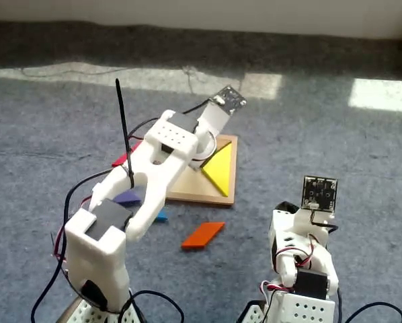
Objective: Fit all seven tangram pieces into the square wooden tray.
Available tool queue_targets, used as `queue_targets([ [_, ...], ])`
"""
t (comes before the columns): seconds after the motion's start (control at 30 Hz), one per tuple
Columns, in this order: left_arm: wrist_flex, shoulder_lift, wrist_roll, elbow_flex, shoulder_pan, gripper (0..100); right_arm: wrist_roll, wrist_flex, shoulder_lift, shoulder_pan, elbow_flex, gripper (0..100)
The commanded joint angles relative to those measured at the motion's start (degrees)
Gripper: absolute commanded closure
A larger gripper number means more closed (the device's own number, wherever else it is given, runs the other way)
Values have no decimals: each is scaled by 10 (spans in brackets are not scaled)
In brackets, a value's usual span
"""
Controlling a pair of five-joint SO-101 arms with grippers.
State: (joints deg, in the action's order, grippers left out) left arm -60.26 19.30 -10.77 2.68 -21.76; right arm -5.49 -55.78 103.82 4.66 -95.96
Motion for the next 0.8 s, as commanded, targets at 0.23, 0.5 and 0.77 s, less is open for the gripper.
queue_targets([
  [0.23, -14, -138, 5, 77, 4, 993, -5, -1, -3, 7, -83, 991],
  [0.5, -14, -168, 3, 98, 142, 941, -5, -1, -3, 7, -83, 991],
  [0.77, -19, -109, -73, 79, 216, 718, -5, -1, -3, 7, -83, 991],
])
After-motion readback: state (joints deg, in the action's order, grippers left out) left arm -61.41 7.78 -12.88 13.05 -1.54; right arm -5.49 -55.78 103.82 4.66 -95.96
